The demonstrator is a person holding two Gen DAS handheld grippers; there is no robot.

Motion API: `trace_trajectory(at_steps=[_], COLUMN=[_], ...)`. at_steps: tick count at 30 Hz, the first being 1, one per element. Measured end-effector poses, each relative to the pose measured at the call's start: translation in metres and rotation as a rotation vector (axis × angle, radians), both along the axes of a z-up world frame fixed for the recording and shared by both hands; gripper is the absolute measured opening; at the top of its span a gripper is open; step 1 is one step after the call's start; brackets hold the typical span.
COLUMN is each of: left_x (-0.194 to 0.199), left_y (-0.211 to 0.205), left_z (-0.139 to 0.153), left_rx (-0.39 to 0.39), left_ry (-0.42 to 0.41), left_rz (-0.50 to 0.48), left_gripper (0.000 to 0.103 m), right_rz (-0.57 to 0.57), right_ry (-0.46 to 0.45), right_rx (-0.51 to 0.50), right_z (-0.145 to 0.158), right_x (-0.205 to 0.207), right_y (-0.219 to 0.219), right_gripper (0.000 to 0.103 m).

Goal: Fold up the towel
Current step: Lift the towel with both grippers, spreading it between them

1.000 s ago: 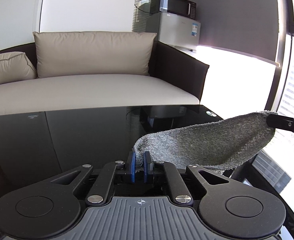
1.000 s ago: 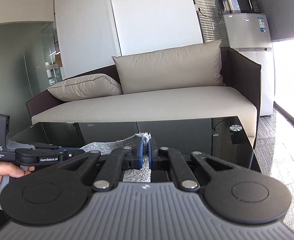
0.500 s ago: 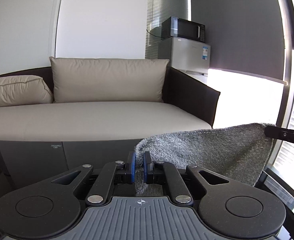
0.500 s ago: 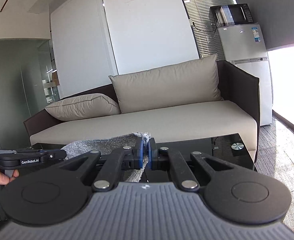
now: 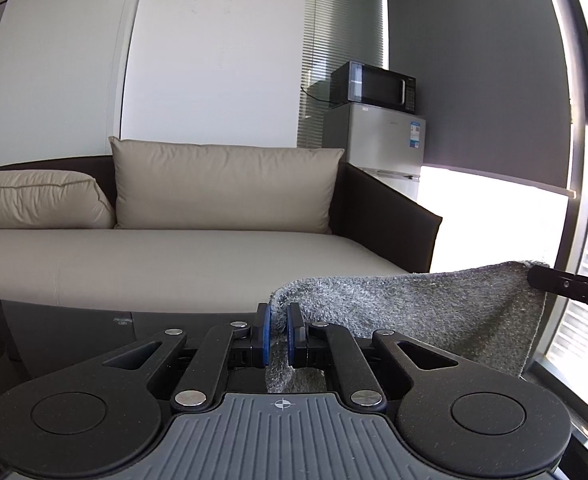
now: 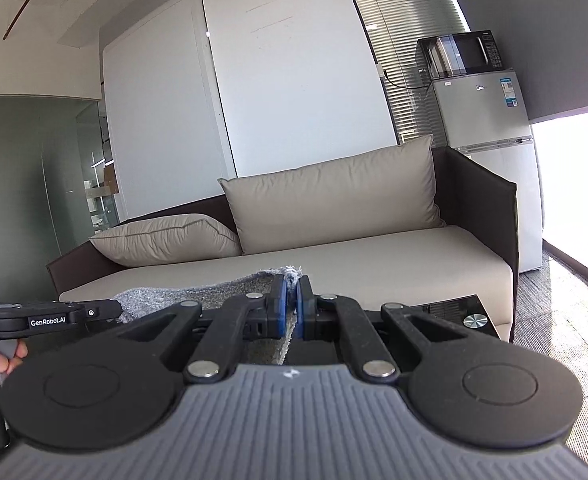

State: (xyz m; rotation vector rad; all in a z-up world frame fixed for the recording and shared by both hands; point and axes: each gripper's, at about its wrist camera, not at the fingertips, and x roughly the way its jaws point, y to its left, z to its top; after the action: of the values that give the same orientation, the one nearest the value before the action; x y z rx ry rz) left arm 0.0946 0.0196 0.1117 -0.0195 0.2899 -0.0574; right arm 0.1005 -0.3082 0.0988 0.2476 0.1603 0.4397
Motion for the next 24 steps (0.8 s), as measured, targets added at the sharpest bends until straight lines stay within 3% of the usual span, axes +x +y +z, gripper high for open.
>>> trace_trajectory(at_steps=[14,24], left_x=[-0.027,-0.035], left_y=[-0.010,-0.011], left_z=[0.045,0.055], left_rx=[0.019,0.017], left_ry=[-0.117,-0.132], left_rz=[0.014,0.014], left_gripper=[0.007,0.007], right_rz=[0.000,0.006], right_ry=[-0.088,-0.115], right_rx=[0.034,0.047], right_z=[0.036,0.051], right_x=[-0.019,-0.028], right_y=[-0.010,-0.011], right_gripper=[0.005,0.005])
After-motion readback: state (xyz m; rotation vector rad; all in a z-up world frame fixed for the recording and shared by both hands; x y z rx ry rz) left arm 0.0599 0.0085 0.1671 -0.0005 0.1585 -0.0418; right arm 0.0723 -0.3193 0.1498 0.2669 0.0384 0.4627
